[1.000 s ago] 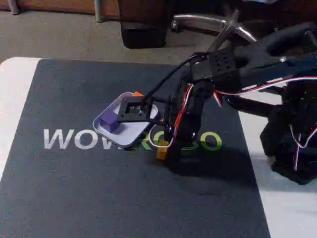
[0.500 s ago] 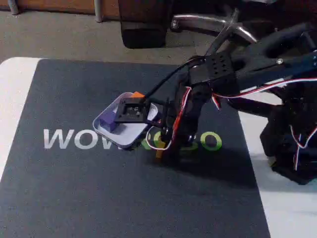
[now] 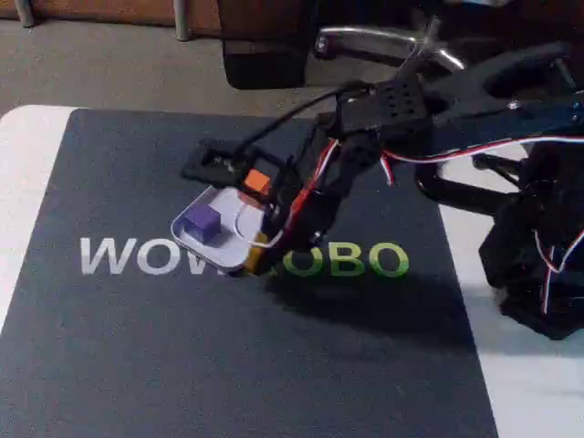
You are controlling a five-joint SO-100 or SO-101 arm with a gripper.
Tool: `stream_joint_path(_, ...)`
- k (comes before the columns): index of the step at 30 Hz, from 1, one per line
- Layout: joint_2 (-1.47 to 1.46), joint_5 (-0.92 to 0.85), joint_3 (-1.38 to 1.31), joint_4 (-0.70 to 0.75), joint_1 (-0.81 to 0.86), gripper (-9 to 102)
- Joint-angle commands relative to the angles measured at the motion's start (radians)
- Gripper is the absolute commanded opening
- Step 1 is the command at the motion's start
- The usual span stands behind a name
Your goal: Move blocks one by one until all three blocks are in the tray.
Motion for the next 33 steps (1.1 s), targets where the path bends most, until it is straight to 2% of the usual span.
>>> stream_joint_path(1, 0.029, 0.063, -0.075, -0.002, 0.028, -8)
stream_joint_path(7, 0.018, 0.143, -0.129, -0.006, 0.084, -8)
stream_joint_path(16, -0.057, 0.127, -0.156, -0.049, 0.138, -7)
stream_joint_path(26, -0.178, 0.074, -0.235, -0.054, 0.160, 14)
stream_joint_path(33, -0.166, 0.052, -0.235, -0.044, 0.146, 21)
